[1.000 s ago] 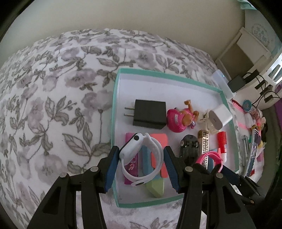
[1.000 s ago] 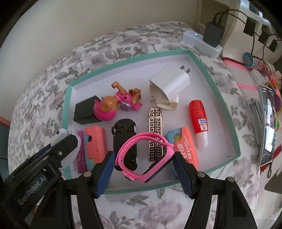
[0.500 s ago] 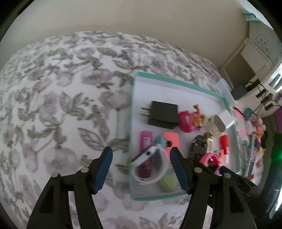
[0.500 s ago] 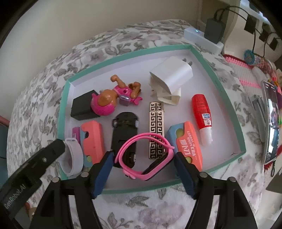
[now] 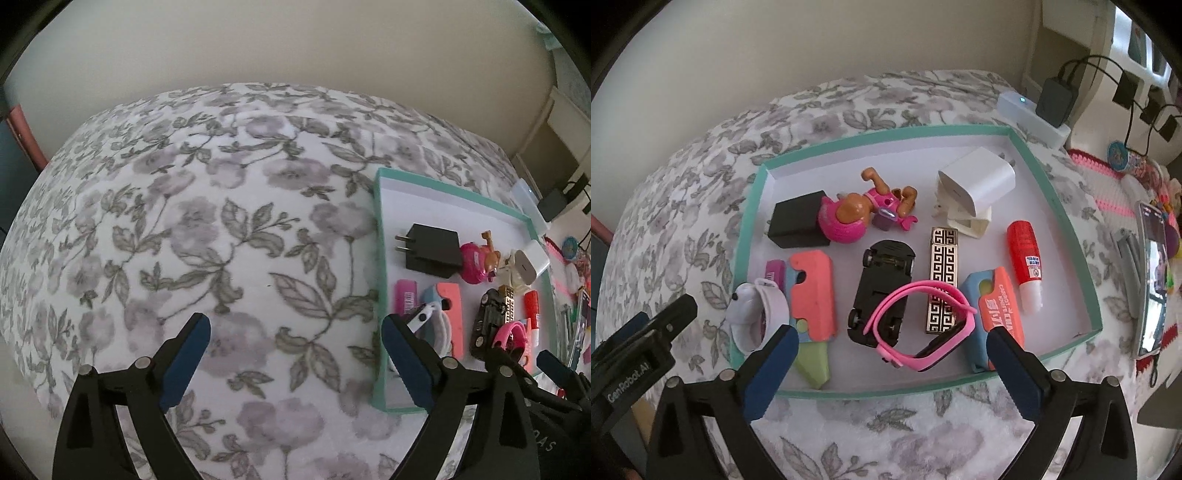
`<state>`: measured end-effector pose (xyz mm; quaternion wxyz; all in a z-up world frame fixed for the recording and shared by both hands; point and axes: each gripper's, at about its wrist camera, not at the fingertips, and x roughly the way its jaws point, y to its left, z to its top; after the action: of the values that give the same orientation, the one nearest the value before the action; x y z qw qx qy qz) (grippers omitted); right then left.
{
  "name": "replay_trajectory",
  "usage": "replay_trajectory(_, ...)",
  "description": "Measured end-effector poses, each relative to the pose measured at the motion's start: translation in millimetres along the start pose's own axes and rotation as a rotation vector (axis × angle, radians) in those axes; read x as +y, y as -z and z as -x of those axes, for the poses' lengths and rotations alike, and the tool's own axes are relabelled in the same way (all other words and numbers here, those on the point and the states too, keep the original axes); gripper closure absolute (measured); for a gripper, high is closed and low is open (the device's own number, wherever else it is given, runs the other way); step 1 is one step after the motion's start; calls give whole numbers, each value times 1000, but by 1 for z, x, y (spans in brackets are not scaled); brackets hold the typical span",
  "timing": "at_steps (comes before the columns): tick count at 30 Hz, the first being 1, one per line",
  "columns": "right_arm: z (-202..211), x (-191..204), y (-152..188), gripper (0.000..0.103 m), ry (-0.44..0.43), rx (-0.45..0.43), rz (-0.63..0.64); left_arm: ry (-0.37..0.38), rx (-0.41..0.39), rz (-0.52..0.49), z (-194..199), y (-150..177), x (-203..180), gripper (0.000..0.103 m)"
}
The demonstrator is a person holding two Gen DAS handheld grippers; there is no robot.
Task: Organize rigid objects
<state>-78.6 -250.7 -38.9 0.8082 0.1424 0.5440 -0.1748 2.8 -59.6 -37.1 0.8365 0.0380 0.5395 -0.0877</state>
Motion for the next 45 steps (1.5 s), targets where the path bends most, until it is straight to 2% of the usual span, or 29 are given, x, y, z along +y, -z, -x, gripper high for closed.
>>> replay_trajectory(3,5,1,3,0,4,-15,2,15,13,7,1,3,3,9)
replay_trajectory(6,9,1,5,0,3,-27,-1,-1,22,-2,3,7,4,9)
replay_trajectory(15,22,7,11,0,6,-64,18,-28,-68,-22,27,8,2,9)
replay_trajectory(25,34,7,14,0,0,-91,12,-42,-99,-15,38,8,7,9)
replay_trajectory(28,36,8,15,0,-1,-95,13,-35,-91,-11,37,9,8,9)
replay_trajectory(31,37,8,16,0,-2,-99,15,-83,-73,-28,35,10,5,9)
replay_trajectory(37,40,7,16,0,-2,-108,15,-114,-62,-39,33,13,5,9)
replay_trajectory(45,41,7,16,0,-1,-113,14,-124,-49,-71,30,16,2,9)
